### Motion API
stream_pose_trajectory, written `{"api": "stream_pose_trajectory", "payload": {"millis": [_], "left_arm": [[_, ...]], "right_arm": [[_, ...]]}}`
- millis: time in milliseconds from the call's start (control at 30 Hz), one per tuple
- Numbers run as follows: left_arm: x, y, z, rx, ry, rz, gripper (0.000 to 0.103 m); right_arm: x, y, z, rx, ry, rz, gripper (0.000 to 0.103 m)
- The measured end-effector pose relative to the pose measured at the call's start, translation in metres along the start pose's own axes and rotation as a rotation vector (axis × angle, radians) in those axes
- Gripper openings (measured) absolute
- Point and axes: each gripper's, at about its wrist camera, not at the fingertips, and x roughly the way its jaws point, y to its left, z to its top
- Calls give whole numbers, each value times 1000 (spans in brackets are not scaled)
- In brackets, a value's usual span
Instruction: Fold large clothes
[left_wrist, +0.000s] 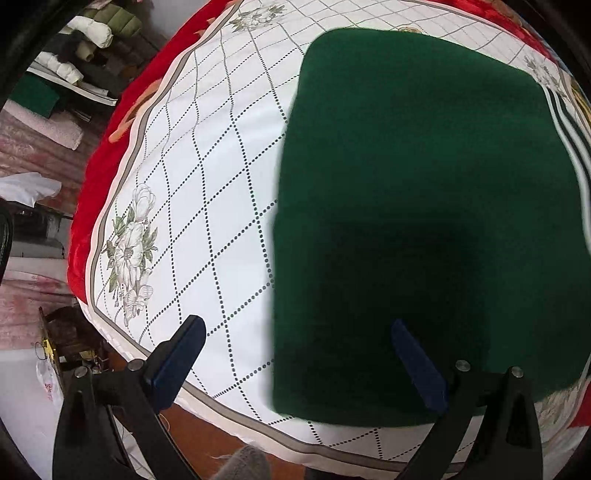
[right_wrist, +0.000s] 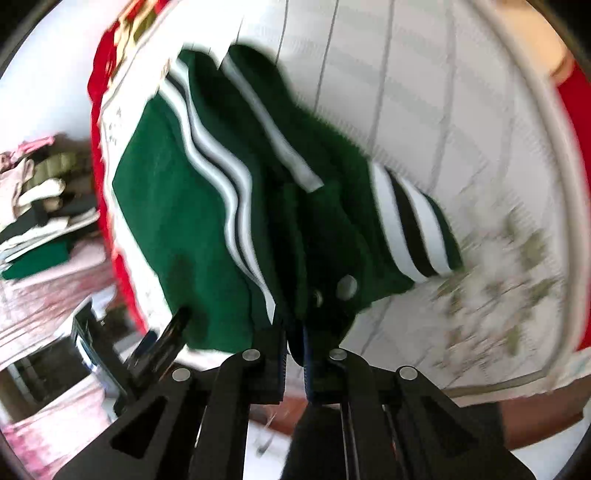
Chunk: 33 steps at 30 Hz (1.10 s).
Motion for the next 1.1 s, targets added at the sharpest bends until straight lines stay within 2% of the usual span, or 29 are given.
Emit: {"api": "stream_pose_trajectory", "payload": {"millis": [67,133,200,267,300,367,400,433,467,633,733,867,967,1000,1033,1067,1100], "left_arm": [[0,0,1,6,-1,7,103],[1,-1,2,11,2,3,103],[1,-1,6,7,3,-1,103],[-2,-1,10,4,-9,-7,103],[-3,-2,14,3,-17,-10,103],[-5,-4,21,-4,-32,-18,103],[-5,-5,25,-7,-37,-22,103],[-5,-7,29,-9,-40,-24,103],[-4,-8,35,-12,-42,-28,103],[-5,-14,64,-17,-68,-49,103],[-2,-20,81,-12,-84,-49,103],[4,-27,96,-7,-94,-49,103],[8,-31,102,-3,-94,-41,103],[9,-32,103,-1,-94,-38,103],[11,-33,104,1,-91,-31,103],[12,-33,105,2,-89,-27,103],[13,-33,105,1,-86,-29,103]], "right_arm": [[0,-17,12,27,-32,-73,7],[12,-38,26,84,0,-98,7],[19,-45,36,100,52,-73,8],[11,-41,40,100,70,-39,11],[5,-35,42,76,68,-49,13],[-7,-23,45,26,40,-77,28],[-14,-12,50,-16,18,-73,53],[-19,-3,53,-47,4,-54,68],[-25,6,56,-71,-12,-40,69],[-39,34,77,-141,-80,-38,69],[-33,47,99,-161,-125,-35,69],[-17,69,135,-215,-138,12,69],[1,86,149,-258,-120,35,69],[10,94,151,-278,-114,23,62],[16,98,153,-294,-118,12,31],[22,101,153,-299,-113,-2,20],[24,102,153,-300,-115,-3,17]]}}
